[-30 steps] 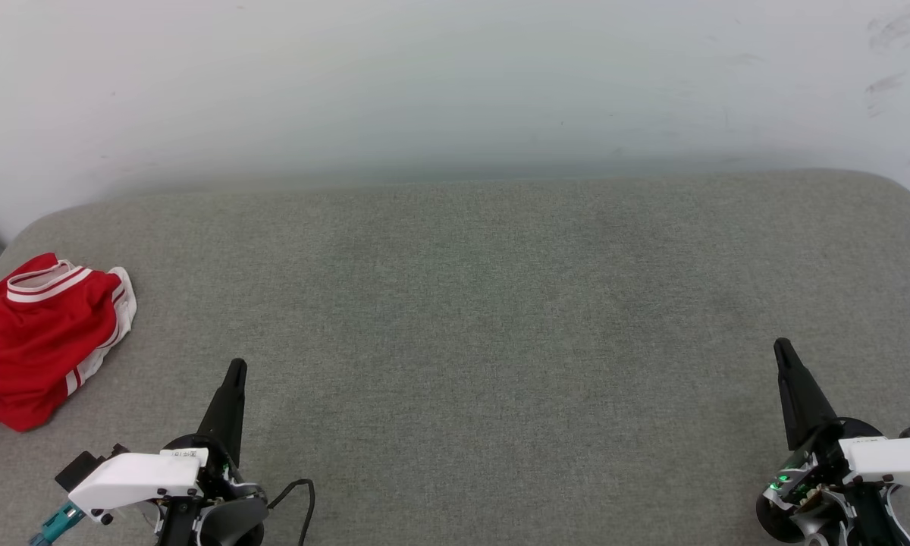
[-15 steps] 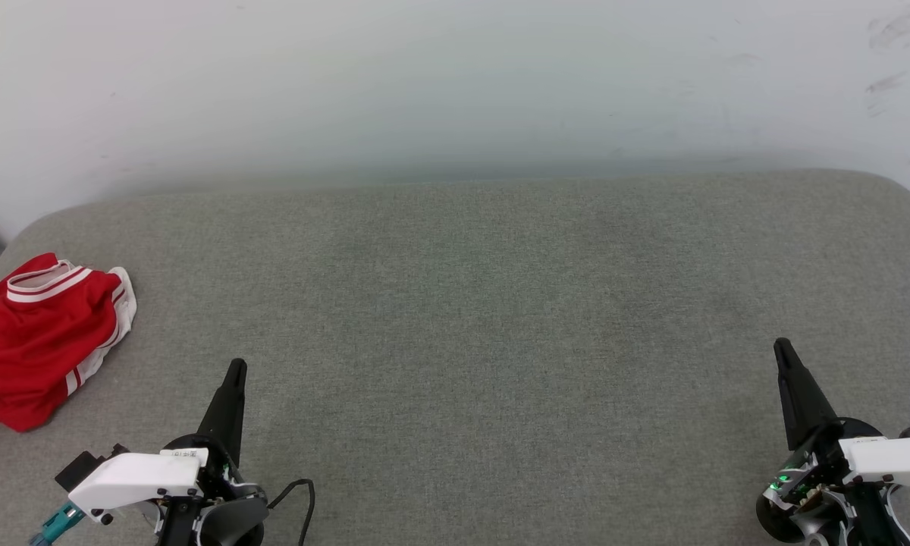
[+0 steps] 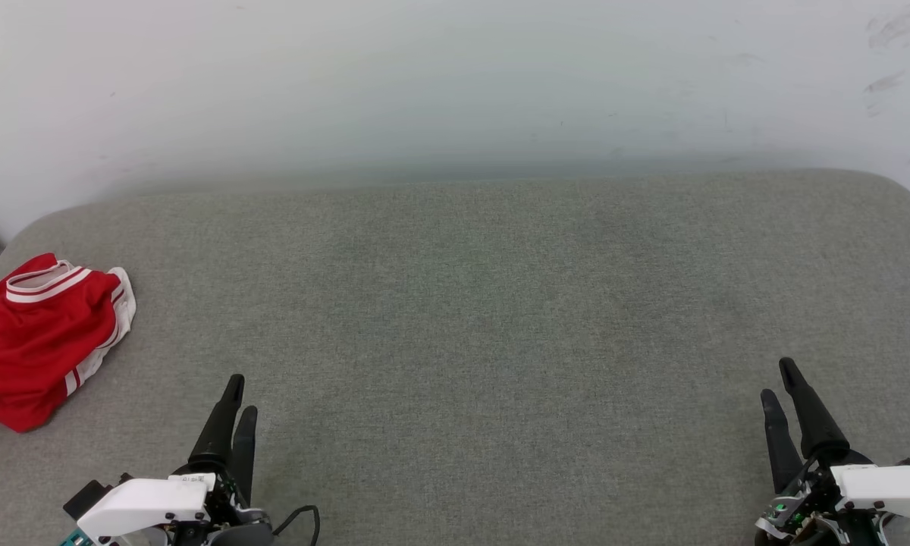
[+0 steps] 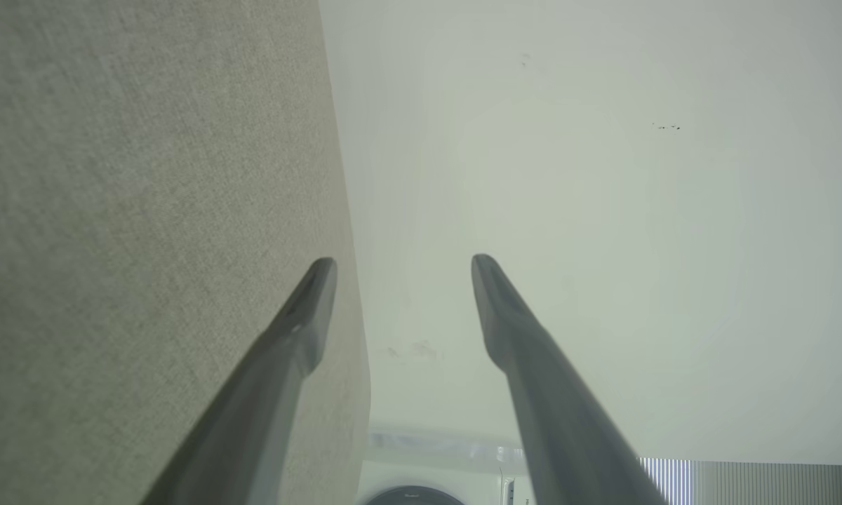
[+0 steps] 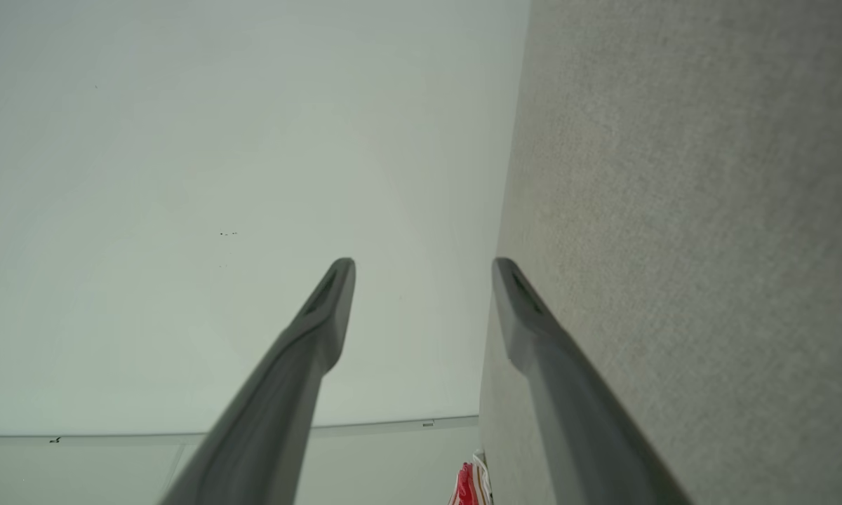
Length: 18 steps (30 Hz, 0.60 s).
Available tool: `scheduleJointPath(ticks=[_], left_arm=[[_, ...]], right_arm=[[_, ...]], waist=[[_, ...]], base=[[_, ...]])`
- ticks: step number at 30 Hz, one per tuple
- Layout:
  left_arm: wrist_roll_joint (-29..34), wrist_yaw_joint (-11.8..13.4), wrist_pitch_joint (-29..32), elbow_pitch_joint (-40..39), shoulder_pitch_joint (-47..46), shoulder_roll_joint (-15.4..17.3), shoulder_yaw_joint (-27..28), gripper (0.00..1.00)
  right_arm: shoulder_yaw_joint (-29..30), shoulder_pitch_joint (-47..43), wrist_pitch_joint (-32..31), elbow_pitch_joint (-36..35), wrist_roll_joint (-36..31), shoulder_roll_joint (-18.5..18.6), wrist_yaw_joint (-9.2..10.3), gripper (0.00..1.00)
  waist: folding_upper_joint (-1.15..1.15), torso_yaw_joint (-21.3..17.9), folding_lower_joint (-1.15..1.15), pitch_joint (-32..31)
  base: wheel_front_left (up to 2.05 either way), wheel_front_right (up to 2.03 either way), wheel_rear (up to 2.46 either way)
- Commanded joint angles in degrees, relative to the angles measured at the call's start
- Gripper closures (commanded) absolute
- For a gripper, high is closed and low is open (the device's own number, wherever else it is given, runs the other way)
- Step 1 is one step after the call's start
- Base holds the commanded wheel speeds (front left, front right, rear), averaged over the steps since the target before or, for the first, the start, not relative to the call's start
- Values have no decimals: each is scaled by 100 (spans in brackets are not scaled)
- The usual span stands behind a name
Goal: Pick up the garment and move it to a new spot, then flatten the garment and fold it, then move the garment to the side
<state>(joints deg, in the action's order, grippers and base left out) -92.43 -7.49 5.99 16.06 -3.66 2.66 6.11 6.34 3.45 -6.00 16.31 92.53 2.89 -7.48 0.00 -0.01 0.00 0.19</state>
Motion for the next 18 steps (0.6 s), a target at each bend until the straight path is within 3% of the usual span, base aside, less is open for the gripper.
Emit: scheduleJointPath(ticks=[1,9,18], left_arm=[[50,0,-72,-178,-88,12,-5,0],[601,31,-298,-332,-49,14,159,0],[1693,416,-529,-787,-24,16,135,0]], right_arm=[[-22,103,70,-119,-72,4,-1,0],[43,50,296,-311,-600,4,-1,0],[52,-3,529,-733,-1706,4,-1,0]], waist=[[0,-1,0,2],[0,-2,0,15],[0,9,0,50]], base=[[0,0,0],[0,0,0],[0,0,0]])
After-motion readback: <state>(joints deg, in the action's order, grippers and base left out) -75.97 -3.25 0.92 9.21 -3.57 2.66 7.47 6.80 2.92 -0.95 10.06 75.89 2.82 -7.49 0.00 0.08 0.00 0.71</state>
